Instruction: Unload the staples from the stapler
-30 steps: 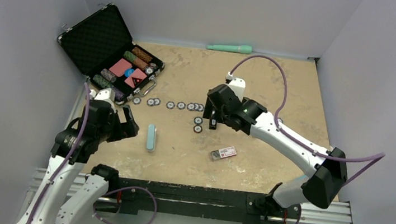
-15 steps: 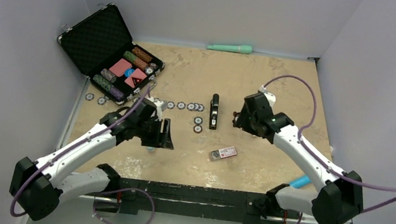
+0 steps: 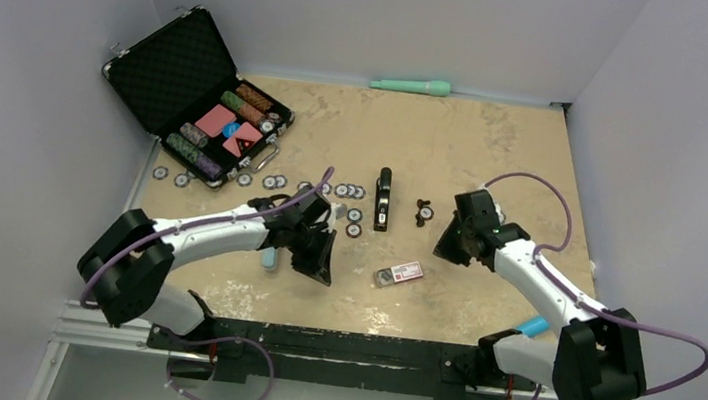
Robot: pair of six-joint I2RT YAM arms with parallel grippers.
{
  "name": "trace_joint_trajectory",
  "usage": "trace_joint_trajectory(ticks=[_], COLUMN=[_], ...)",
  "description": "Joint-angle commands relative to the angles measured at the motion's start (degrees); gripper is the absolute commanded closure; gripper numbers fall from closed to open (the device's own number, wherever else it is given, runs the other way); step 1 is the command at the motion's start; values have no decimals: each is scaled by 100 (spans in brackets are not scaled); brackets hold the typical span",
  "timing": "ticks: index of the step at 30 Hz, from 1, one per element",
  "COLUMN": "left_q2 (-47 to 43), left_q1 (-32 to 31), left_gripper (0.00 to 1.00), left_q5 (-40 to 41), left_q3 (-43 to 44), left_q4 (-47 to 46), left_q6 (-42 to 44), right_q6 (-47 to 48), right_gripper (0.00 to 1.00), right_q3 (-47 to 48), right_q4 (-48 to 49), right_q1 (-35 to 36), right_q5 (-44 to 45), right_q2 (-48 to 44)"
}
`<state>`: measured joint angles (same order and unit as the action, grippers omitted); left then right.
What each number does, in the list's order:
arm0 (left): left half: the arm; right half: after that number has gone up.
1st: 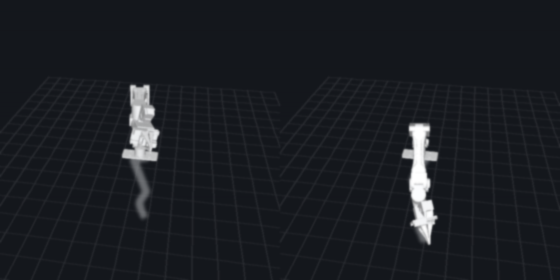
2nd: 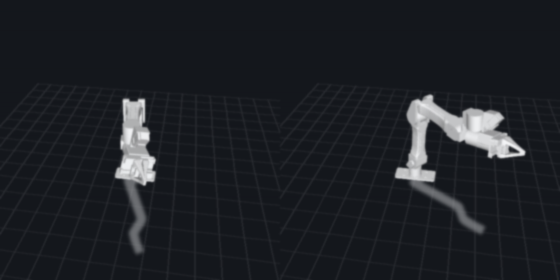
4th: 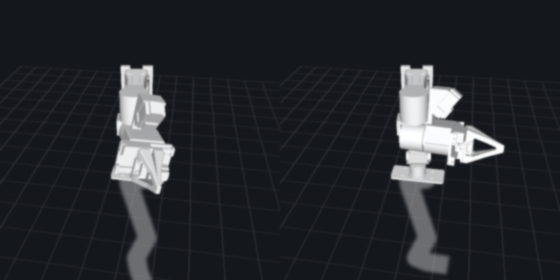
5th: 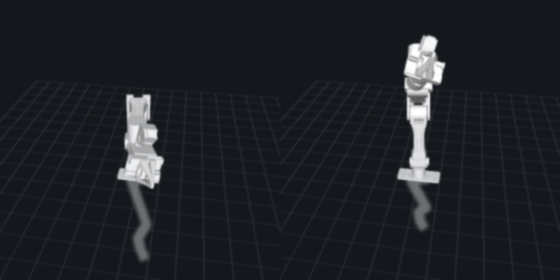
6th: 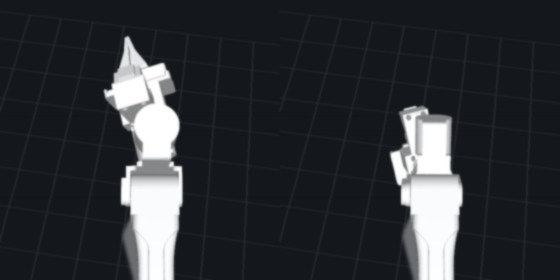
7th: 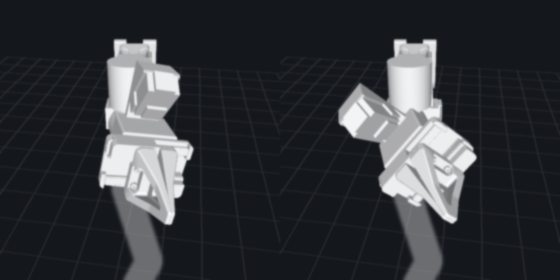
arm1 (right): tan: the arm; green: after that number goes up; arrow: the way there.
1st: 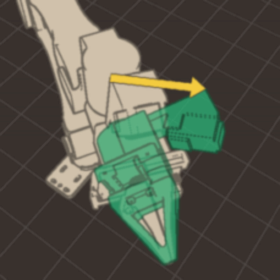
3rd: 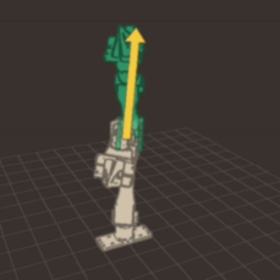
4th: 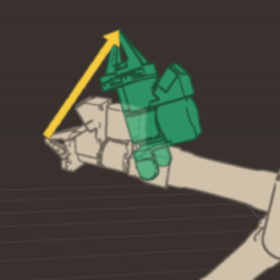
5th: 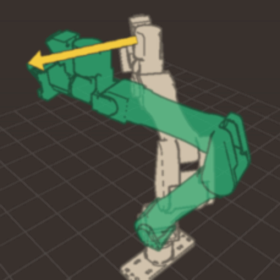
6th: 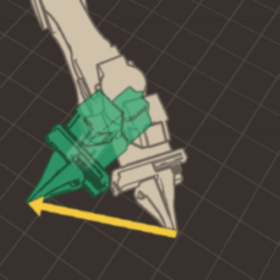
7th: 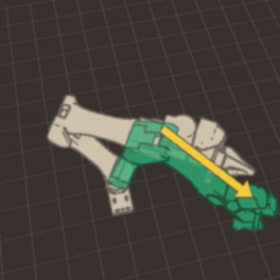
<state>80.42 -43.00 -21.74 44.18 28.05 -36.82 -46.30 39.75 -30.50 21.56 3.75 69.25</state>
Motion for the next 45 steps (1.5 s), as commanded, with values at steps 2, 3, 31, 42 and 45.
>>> trace_joint_trajectory(ticks=[2, 3, 31, 42, 45], left_q2=[519, 633, 2250, 2507, 2518], left_q1=[-224, -252, -323, -325, -326], left_gripper=[100, 100, 100, 100, 100], left_q5=[-256, -269, -854, -911, -895], left_q3=[554, 623, 1514, 1672, 1645], left_q4=[-517, -541, -868, -913, -917], left_q6=[52, 52, 242, 262, 267], right_q6=[-135, -121, 15, -126, -125], right_gripper=[100, 100, 100, 100, 100], right_q3=[-145, -181, -414, -9, 95], right_q4=[493, 550, 592, 437, 369], right_q1=[-43, -40, 58, 568, 687], right_q5=[-351, -350, -636, -813, -771], right_q2=[94, 158, 718, 1131, 1240])
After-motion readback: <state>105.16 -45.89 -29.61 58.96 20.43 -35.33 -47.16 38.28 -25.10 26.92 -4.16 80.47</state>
